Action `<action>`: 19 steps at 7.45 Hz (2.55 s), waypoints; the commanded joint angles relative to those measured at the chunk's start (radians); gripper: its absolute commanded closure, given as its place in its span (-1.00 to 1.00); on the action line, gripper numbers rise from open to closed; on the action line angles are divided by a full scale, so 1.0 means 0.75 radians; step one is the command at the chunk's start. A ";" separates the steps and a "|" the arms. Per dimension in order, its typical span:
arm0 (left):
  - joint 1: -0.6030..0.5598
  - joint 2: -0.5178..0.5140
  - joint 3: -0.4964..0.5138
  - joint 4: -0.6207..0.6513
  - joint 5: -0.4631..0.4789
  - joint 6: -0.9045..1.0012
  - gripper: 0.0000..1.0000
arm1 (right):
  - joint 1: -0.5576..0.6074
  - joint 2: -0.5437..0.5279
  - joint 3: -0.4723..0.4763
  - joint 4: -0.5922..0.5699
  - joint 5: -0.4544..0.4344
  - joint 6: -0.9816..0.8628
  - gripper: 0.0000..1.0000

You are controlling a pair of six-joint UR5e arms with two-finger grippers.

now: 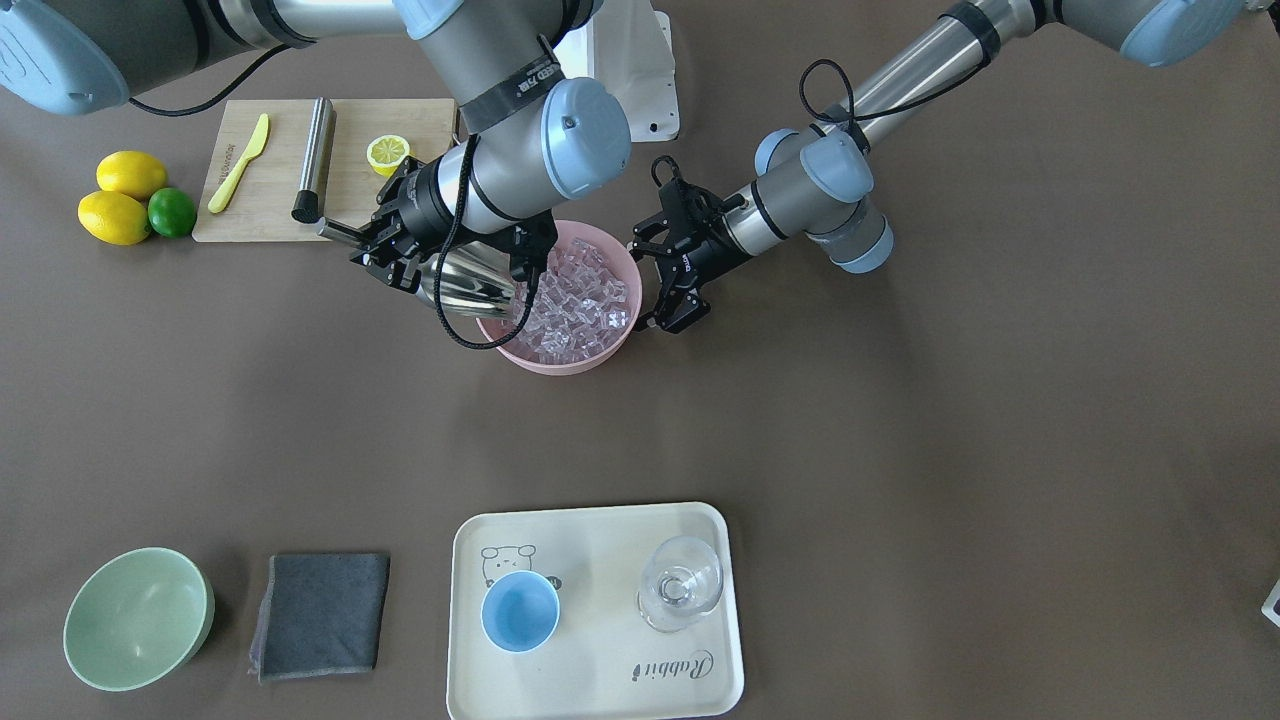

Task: Put ice in cup with scoop
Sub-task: 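Carry the scoop with the right gripper over and into the ice bowl, then drag the scoop through the ice cubes and lift it out filled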

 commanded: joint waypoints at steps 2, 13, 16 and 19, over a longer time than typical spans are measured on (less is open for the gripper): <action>0.000 0.000 0.000 0.000 0.000 0.000 -0.93 | -0.030 0.045 -0.099 0.067 -0.008 0.018 1.00; 0.000 0.004 -0.002 -0.002 0.000 0.000 -0.93 | -0.069 -0.008 -0.095 0.382 0.025 0.202 1.00; 0.000 0.006 -0.004 0.000 0.000 0.002 -0.93 | -0.069 -0.106 0.038 0.411 0.023 0.227 1.00; 0.000 0.008 -0.008 0.000 0.000 0.002 -0.93 | -0.069 -0.198 0.104 0.537 0.027 0.268 1.00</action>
